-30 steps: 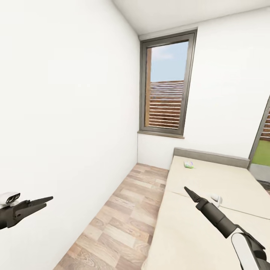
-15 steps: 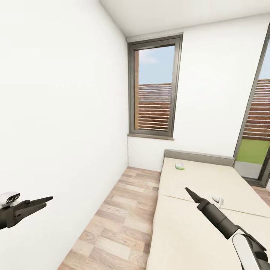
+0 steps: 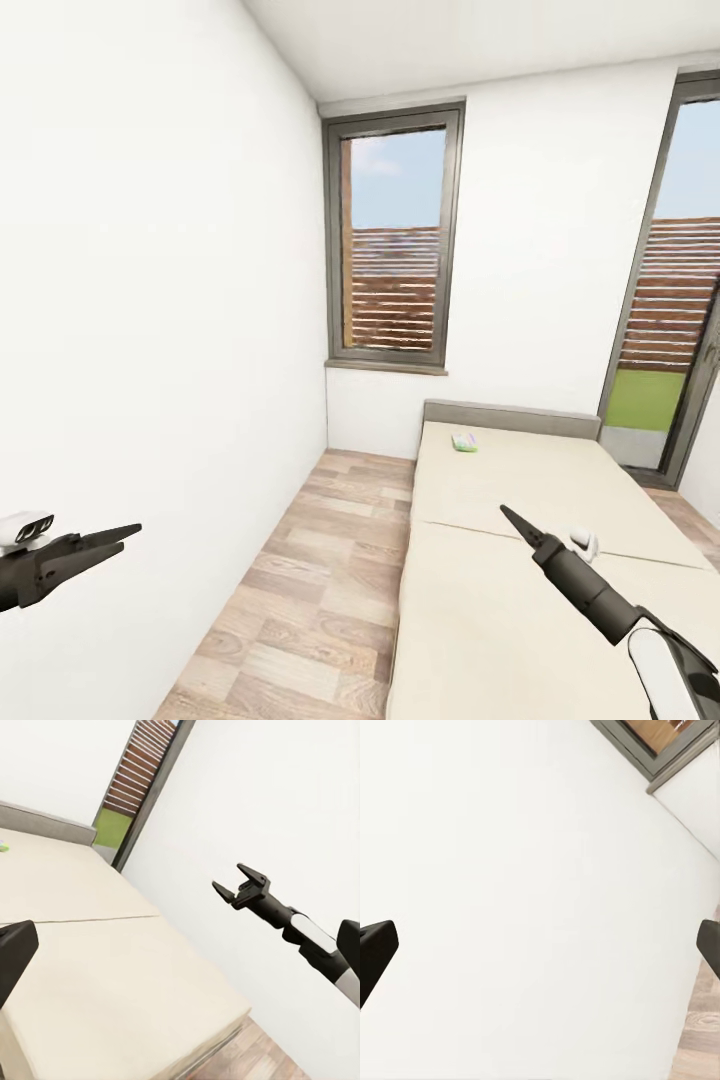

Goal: Put all the toys in the child's room - the three board games (two on the bed and one on the table), the two jigsaw puzzles on the table, and the tennis ball on the table - inside the toy box on the table in the child's room.

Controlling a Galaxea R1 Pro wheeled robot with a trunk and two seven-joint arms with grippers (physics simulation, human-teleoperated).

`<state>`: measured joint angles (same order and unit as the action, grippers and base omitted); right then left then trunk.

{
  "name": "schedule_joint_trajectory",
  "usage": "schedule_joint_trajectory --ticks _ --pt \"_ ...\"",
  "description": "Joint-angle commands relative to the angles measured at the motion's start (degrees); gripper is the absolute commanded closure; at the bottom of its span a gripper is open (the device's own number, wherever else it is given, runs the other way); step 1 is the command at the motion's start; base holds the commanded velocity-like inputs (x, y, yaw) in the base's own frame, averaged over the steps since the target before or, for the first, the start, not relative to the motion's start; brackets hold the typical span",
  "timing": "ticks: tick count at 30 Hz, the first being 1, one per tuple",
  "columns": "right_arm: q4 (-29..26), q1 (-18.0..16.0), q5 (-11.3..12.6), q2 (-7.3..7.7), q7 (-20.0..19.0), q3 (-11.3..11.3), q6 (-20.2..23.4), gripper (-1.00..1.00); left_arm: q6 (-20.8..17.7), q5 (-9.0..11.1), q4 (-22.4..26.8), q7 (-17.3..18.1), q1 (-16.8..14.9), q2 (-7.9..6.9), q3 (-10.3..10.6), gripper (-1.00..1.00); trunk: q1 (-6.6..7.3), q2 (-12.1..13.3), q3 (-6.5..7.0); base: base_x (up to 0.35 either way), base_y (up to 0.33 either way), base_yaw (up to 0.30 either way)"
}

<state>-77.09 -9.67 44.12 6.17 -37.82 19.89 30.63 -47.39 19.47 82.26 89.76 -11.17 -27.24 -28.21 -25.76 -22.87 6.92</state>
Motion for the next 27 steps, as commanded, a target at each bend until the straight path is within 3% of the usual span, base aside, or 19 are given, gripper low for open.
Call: schedule_joint_trajectory --ticks 1,7,27 --pt "0.3 -0.1 0.4 -0.01 0.0 0.3 0.7 -1.00 -0.6 -0.1 0.0 0.2 0.0 -0.01 0.0 -1.00 -0.02 0.0 -0.03 0.000 0.012 -0.027" --pt "1.7 -0.2 0.4 -0.01 -0.1 2.3 1.6 -1.00 -0.6 -0.1 0.0 0.2 0.0 -0.01 0.0 -1.00 -0.02 0.0 -0.23 0.000 0.005 -0.098" --pt "2.9 -0.3 0.4 0.05 -0.3 3.0 1.7 -1.00 -0.6 -0.1 0.0 0.2 0.0 -0.01 0.0 -1.00 -0.02 0.0 -0.95 0.000 0.133 -0.231"
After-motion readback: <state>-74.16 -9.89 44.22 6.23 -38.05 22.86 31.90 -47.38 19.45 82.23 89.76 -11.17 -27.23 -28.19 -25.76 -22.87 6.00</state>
